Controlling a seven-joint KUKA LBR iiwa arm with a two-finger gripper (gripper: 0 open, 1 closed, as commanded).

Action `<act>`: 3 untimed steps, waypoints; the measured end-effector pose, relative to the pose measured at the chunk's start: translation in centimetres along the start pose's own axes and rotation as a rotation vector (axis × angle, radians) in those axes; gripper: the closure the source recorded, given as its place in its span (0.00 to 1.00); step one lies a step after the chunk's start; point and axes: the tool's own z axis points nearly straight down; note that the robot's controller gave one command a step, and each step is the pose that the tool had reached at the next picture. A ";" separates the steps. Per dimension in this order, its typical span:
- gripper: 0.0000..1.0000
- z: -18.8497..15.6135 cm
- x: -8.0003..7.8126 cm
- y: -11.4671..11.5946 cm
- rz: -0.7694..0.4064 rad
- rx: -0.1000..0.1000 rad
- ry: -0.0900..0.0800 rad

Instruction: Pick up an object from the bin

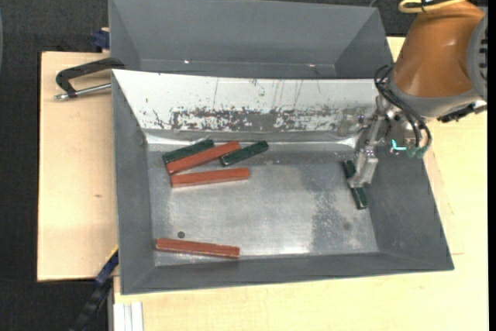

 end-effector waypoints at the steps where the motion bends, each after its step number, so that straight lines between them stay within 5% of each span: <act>1: 0.00 -0.4 -0.2 0.0 -0.002 0.001 -0.008; 3: 0.00 4.0 -0.3 -2.6 0.077 0.001 -0.007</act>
Offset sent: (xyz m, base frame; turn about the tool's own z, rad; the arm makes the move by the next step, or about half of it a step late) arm -0.0002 -0.0388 -0.0231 0.1715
